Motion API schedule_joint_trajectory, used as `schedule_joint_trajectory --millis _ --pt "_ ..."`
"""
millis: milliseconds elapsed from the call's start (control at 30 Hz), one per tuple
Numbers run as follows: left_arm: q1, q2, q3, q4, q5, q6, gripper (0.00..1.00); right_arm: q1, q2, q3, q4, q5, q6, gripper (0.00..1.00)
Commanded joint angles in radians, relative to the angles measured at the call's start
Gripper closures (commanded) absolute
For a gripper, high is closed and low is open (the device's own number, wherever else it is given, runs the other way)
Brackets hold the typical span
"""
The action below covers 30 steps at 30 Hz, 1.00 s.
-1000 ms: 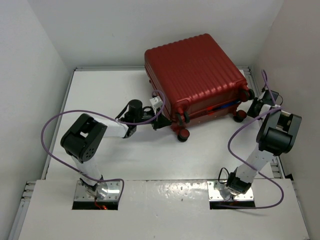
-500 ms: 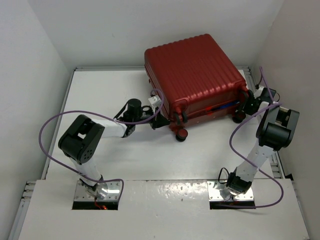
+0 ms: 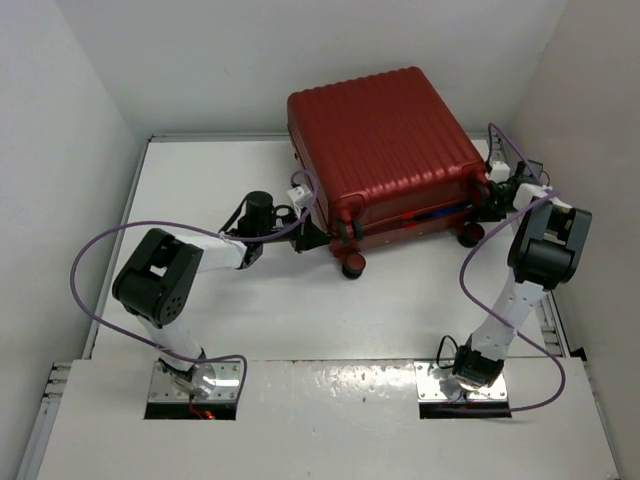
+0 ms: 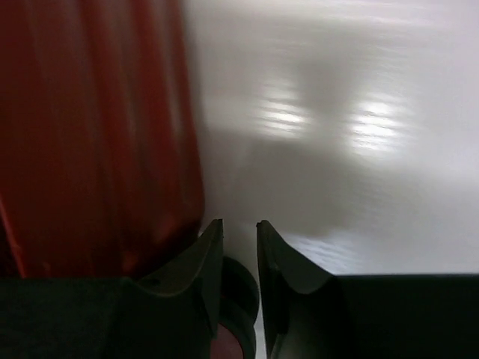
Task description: Pack the luggage
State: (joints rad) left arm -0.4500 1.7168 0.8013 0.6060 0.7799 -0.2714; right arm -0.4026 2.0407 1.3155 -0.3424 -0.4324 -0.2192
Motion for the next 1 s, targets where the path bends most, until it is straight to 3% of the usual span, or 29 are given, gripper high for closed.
schedule_joint_trajectory --millis 0,133,367,500,700,833,967 --pt "0.028 -0.036 0.038 0.058 -0.088 0.012 1.0 0.16 0.087 0.114 -0.369 -0.201 -0.193 0.76" --pt "0.062 -0.059 0.027 0.058 -0.097 -0.009 1.0 0.221 0.188 0.339 -0.527 -0.248 -0.221 0.77" --pt "0.103 -0.092 0.018 0.058 -0.16 -0.028 1.0 0.35 0.213 0.372 -0.538 -0.365 -0.01 0.78" --pt "0.125 -0.154 -0.046 0.09 -0.261 -0.066 1.0 0.395 0.158 0.263 -0.372 -0.44 0.147 0.79" --pt "0.155 -0.232 -0.174 0.159 -0.407 -0.256 1.0 0.54 0.122 0.157 -0.232 -0.511 0.438 0.79" --pt "0.146 -0.267 -0.223 0.192 -0.461 -0.308 1.0 0.597 0.116 0.125 -0.048 -0.525 0.612 0.79" --pt "0.117 -0.278 -0.246 0.23 -0.499 -0.328 1.0 0.656 0.131 0.148 -0.004 -0.519 0.698 0.79"
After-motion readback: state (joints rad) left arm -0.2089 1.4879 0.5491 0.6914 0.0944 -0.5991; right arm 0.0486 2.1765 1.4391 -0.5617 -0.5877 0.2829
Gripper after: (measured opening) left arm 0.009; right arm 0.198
